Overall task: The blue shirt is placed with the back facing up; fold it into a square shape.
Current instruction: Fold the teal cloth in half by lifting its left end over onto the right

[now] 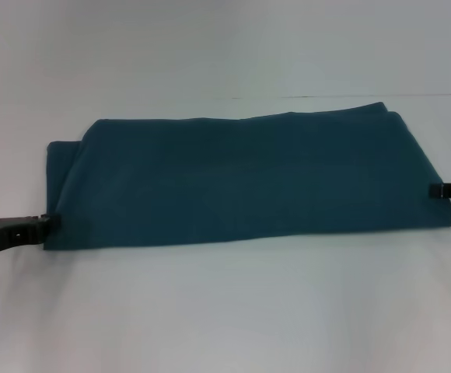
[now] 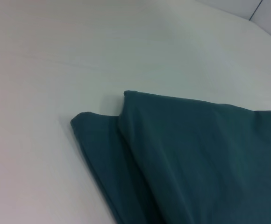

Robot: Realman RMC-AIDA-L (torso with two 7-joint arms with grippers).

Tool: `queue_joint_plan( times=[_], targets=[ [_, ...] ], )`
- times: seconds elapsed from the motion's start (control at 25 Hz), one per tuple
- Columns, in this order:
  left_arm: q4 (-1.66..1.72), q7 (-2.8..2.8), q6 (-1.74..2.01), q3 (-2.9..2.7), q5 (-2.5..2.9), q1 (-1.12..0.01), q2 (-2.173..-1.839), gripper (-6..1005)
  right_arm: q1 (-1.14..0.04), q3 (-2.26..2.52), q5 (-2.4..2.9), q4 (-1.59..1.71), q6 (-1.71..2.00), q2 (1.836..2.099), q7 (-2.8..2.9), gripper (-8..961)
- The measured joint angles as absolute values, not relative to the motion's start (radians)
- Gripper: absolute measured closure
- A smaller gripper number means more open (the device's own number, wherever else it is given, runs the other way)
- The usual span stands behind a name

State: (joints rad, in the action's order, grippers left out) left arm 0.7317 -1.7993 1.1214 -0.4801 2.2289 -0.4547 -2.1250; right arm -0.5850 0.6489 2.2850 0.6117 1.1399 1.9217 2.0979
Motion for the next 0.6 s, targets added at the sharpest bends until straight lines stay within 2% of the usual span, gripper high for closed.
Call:
queue_joint_plan(
  times=[0.36,0.6],
  targets=[
    [0.732,-1.799,1.122,-0.485,2.229,-0.461,-2.123,997,-0.556,0.645,2.286,0.600,1.140,1.932,2.089,427],
    [0.732,-1.799,1.121,-0.486,2.229,-0.464,-2.121,996,-0.565,0.648,2.285,0.588,1.110,1.951,2.081,437]
  ],
)
